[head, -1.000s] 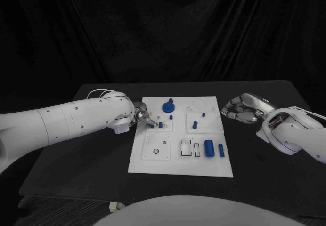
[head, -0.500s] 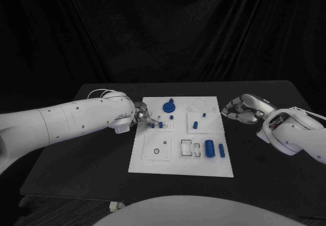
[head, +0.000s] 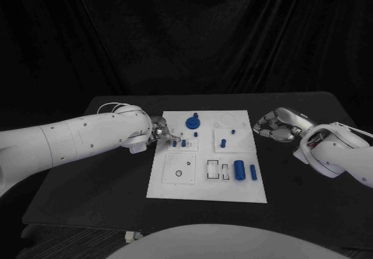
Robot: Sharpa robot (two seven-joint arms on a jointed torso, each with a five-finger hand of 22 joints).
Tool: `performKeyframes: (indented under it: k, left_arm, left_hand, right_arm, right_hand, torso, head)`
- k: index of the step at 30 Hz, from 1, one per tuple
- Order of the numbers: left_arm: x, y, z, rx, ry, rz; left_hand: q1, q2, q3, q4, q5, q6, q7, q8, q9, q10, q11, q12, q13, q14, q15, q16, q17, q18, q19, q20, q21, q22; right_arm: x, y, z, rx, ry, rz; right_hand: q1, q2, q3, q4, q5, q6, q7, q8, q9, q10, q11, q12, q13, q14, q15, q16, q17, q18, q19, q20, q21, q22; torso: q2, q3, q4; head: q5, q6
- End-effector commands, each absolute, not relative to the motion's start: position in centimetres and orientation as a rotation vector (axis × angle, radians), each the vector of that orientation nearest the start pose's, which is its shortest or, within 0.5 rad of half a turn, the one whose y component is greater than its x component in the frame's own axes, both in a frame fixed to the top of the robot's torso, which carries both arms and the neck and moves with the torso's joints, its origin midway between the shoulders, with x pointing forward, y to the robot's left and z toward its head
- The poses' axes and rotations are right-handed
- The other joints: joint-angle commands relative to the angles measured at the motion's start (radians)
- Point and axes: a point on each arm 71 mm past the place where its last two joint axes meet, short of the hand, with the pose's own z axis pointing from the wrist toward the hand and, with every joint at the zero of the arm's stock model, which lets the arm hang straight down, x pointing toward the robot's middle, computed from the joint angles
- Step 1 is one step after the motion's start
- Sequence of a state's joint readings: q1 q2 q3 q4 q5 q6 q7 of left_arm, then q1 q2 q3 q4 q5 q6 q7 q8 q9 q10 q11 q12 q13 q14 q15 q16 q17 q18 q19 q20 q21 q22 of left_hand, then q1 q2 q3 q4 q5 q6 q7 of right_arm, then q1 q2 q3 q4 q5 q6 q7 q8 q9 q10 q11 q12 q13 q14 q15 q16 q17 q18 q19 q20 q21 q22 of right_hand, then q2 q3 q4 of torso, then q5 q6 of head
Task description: Assemble the parts on the task board
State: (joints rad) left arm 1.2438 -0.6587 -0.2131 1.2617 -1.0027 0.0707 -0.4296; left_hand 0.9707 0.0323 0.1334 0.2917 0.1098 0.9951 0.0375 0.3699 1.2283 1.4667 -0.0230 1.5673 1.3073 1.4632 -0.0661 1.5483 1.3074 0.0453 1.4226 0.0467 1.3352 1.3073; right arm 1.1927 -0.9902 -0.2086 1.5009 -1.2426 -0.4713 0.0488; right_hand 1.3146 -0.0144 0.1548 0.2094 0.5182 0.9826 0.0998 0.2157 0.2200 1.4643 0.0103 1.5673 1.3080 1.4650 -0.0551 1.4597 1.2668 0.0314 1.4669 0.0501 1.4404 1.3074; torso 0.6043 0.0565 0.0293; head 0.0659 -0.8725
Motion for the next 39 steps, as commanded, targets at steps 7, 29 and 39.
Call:
performKeyframes:
  k: [7, 29, 39]
  left_arm:
    - [52.2, 20.9, -23.2, -0.191, 1.943, -0.545]
    - [52.2, 15.7, -23.5, 0.775, 1.527, -0.671]
    - [52.4, 14.1, -24.8, 0.896, 1.544, -0.651]
  left_hand:
    - [0.025, -0.036, -0.119, -0.001, 0.036, -0.093, -0.001, 0.108, 0.104, 0.075, -0.003, -0.027, 0.233, 0.072, -0.004, -0.011, 0.207, 0.012, 0.003, -0.007, 0.002, 0.187]
    - [0.445, -0.076, -0.012, -0.193, 0.003, -0.43, -0.154, -0.311, -0.88, -0.998, 0.004, -1.278, -0.996, -0.268, 0.027, -0.301, -0.371, 0.05, -0.111, 0.054, -0.182, 0.128]
    - [0.447, -0.119, 0.016, -0.161, -0.021, -0.318, -0.137, -0.297, -0.925, -0.942, -0.012, -1.309, -1.089, -0.291, 0.023, -0.313, -0.432, 0.054, -0.115, 0.051, -0.231, 0.125]
  right_arm:
    - [45.8, -28.5, -23.8, 0.057, 1.718, 0.626]
    - [45.6, -28.4, -24.2, 0.057, 1.727, 0.629]
    - [45.7, -28.1, -24.3, 0.054, 1.731, 0.633]
  right_hand:
    - [0.008, 0.0, 0.007, 0.002, 0.006, -0.006, -0.001, -0.006, 0.002, 0.106, 0.008, 0.004, 0.263, 0.052, 0.004, -0.003, -0.002, 0.006, 0.036, 0.008, -0.006, 0.214]
    - [0.008, 0.0, 0.007, 0.002, 0.006, -0.006, -0.001, -0.006, 0.002, 0.106, 0.008, 0.004, 0.263, 0.052, 0.004, -0.003, -0.002, 0.006, 0.036, 0.008, -0.006, 0.214]
    - [0.008, 0.0, 0.007, 0.002, 0.006, -0.006, -0.001, -0.006, 0.002, 0.106, 0.008, 0.004, 0.263, 0.052, 0.004, -0.003, -0.002, 0.006, 0.036, 0.008, -0.006, 0.214]
  torso:
    - [0.0, -0.0003, 0.0003]
    - [0.002, -0.0009, 0.0001]
    - [0.001, -0.0005, -0.0004]
  head:
    - [0.0, 0.0]
    - [-0.001, 0.0]
    - [0.002, 0.0]
